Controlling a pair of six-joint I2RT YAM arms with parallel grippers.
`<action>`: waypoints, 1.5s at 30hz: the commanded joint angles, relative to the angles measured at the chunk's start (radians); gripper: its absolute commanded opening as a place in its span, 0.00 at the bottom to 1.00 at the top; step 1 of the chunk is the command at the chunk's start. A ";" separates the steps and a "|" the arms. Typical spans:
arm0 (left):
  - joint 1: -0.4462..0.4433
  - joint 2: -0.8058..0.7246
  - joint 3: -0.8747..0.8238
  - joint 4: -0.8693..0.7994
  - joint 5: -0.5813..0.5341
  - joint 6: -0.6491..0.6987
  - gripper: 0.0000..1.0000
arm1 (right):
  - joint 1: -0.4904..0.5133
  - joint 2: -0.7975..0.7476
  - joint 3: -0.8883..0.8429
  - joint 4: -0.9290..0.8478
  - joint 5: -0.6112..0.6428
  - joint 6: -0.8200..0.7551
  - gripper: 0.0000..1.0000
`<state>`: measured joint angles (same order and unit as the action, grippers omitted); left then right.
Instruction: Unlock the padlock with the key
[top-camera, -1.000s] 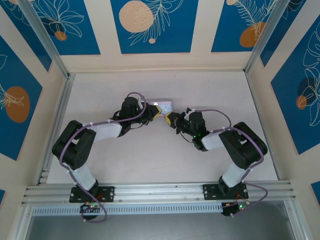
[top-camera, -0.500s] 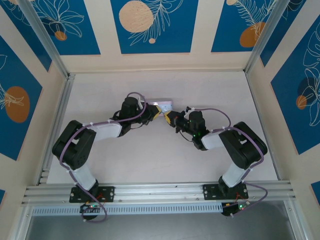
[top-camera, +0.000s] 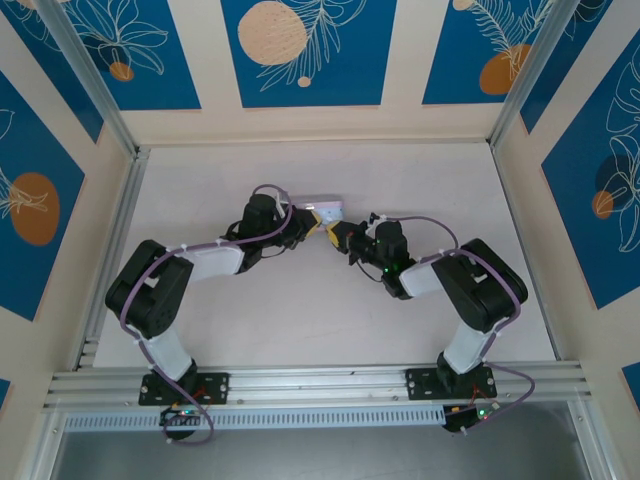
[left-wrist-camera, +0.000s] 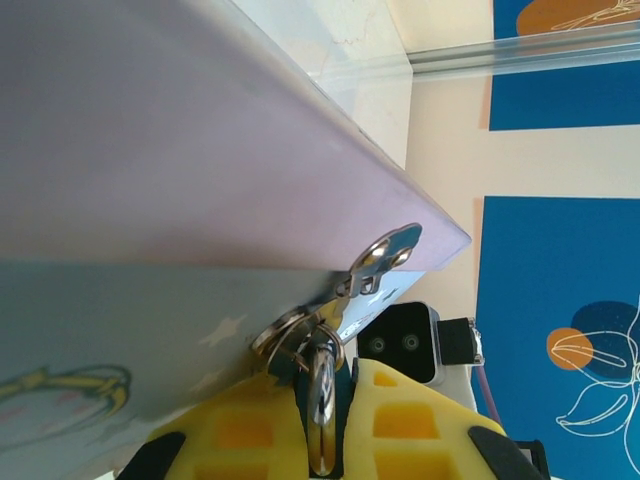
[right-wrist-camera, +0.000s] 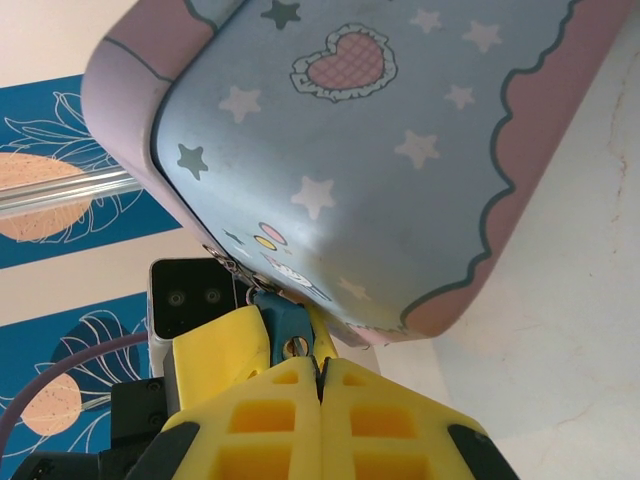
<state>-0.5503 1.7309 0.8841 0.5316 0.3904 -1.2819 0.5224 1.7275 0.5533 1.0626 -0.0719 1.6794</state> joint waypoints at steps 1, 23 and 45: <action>-0.016 0.007 0.016 0.022 0.039 -0.001 0.00 | 0.000 0.028 0.028 0.037 -0.012 0.008 0.00; -0.020 -0.004 -0.008 0.104 0.082 0.006 0.00 | -0.025 0.267 0.116 0.292 -0.152 0.065 0.00; -0.026 -0.019 -0.012 0.174 0.048 -0.072 0.00 | 0.035 0.291 0.148 0.335 -0.120 0.027 0.00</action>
<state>-0.5327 1.7309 0.8516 0.6064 0.2993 -1.3373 0.4980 2.0010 0.6563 1.3975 -0.1661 1.7245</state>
